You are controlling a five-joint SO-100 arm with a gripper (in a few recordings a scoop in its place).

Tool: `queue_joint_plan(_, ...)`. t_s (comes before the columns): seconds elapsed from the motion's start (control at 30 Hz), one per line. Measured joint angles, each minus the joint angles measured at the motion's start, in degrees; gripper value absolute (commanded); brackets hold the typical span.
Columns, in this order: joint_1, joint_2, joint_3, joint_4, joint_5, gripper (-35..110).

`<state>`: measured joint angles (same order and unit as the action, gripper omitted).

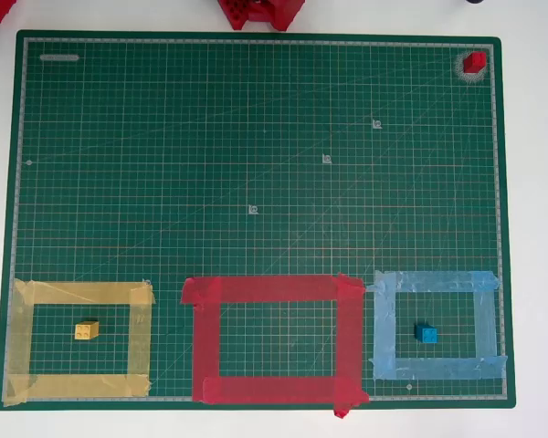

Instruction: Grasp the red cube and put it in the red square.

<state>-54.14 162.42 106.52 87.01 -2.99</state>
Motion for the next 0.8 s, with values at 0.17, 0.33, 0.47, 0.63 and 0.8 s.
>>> queue_joint_plan(0.17, -4.2, -6.5, -7.1, 6.2, 8.3, -2)
queue_joint_plan(0.33, -4.9, -12.0, -11.9, 11.7, 12.6, -2)
queue_joint_plan(0.47, -6.9, -12.6, -14.2, 12.6, 15.1, -2)
queue_joint_plan(0.63, -10.8, -17.1, -18.3, 12.6, 18.2, -2)
queue_joint_plan(0.8, -16.6, -25.0, -17.9, 11.1, 22.6, -2)
